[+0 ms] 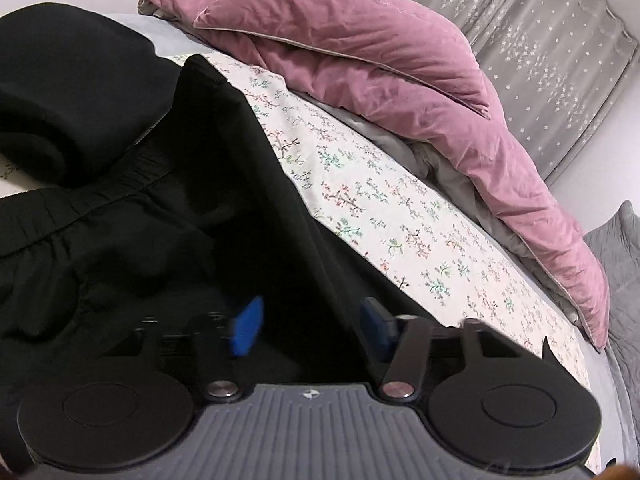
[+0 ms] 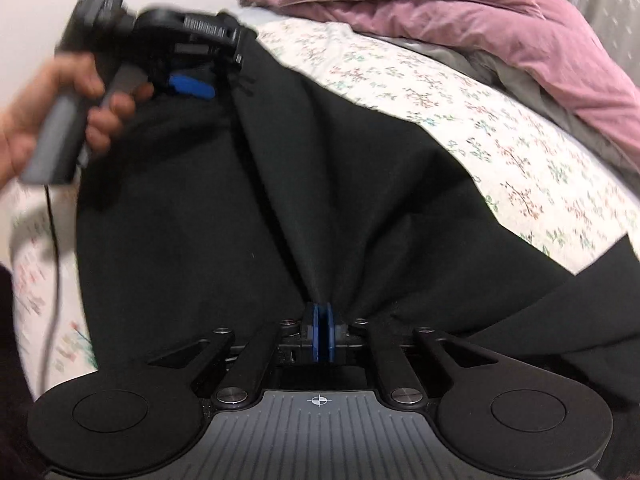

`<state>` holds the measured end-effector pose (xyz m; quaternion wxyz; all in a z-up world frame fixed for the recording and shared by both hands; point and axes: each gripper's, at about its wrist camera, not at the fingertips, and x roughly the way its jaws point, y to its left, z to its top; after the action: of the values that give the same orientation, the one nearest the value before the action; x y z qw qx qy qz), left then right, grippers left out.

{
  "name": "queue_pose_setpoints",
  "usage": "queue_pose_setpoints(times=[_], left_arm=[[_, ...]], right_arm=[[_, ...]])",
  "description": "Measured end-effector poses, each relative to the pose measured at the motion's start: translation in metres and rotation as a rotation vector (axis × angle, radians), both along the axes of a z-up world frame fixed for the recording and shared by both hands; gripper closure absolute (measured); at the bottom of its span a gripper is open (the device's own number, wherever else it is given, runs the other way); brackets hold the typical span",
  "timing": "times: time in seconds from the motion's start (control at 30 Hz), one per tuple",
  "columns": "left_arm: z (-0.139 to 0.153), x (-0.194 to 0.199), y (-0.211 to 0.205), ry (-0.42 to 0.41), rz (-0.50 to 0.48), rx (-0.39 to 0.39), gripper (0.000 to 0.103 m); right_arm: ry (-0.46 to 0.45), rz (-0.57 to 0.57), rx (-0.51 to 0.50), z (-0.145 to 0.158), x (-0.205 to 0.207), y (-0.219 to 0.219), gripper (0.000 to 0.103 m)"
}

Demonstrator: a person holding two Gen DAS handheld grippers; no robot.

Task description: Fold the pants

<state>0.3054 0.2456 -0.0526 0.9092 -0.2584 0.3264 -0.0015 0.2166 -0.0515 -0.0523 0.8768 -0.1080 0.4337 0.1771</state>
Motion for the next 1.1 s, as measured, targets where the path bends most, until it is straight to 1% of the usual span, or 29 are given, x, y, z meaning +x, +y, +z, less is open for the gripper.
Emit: queue_pose_setpoints(times=[0.03, 0.07, 0.1, 0.13, 0.2, 0.27, 0.4, 0.5, 0.57, 0.7, 0.83, 0.9, 0.93, 1.0, 1.07, 1.1], left_arm=[[0.001, 0.001, -0.001, 0.006, 0.003, 0.003, 0.05], [-0.001, 0.001, 0.0, 0.016, 0.005, 0.007, 0.062], [-0.001, 0.002, -0.001, 0.032, 0.003, 0.007, 0.065], [-0.001, 0.002, -0.001, 0.036, 0.001, 0.005, 0.067], [-0.001, -0.002, 0.0, 0.031, 0.0, 0.01, 0.067], [0.0, -0.002, 0.001, 0.022, 0.001, 0.011, 0.066], [-0.001, -0.001, 0.004, 0.011, 0.034, -0.01, 0.062], [0.0, 0.0, 0.005, 0.002, 0.054, -0.014, 0.061], [0.001, 0.002, 0.003, -0.003, 0.065, -0.015, 0.061], [0.001, 0.006, 0.0, -0.011, 0.088, -0.005, 0.061], [0.001, 0.009, -0.002, -0.018, 0.102, -0.002, 0.061], [0.001, 0.011, -0.004, -0.012, 0.098, 0.008, 0.065], [0.001, 0.011, -0.005, -0.008, 0.101, 0.015, 0.069], [0.001, 0.013, -0.007, 0.0, 0.105, 0.029, 0.073], [0.001, 0.013, -0.006, 0.002, 0.108, 0.034, 0.074], [0.002, 0.013, -0.005, 0.004, 0.109, 0.032, 0.074]], right_arm=[[-0.003, -0.019, 0.029, 0.006, 0.0, -0.006, 0.077], [-0.005, -0.041, 0.053, 0.013, -0.002, -0.011, 0.072], [-0.008, -0.071, 0.07, 0.02, -0.001, -0.019, 0.063], [-0.014, -0.106, 0.08, 0.027, -0.001, -0.029, 0.057], [-0.035, -0.171, 0.074, 0.039, 0.007, -0.048, 0.055], [-0.058, -0.255, 0.042, 0.047, 0.017, -0.068, 0.055], [-0.078, -0.412, 0.007, 0.051, 0.05, -0.106, 0.055], [-0.053, -0.535, 0.028, 0.044, 0.085, -0.132, 0.055], [-0.044, -0.596, 0.028, 0.036, 0.101, -0.145, 0.055], [-0.02, -0.689, 0.008, 0.014, 0.121, -0.171, 0.047], [0.012, -0.755, -0.05, -0.006, 0.147, -0.187, 0.047], [0.018, -0.792, -0.083, -0.017, 0.158, -0.194, 0.047], [0.024, -0.808, -0.093, -0.022, 0.165, -0.196, 0.047], [0.021, -0.838, -0.098, -0.03, 0.173, -0.2, 0.047], [0.005, -0.87, -0.093, -0.034, 0.176, -0.204, 0.051], [-0.001, -0.882, -0.089, -0.035, 0.176, -0.206, 0.069]])
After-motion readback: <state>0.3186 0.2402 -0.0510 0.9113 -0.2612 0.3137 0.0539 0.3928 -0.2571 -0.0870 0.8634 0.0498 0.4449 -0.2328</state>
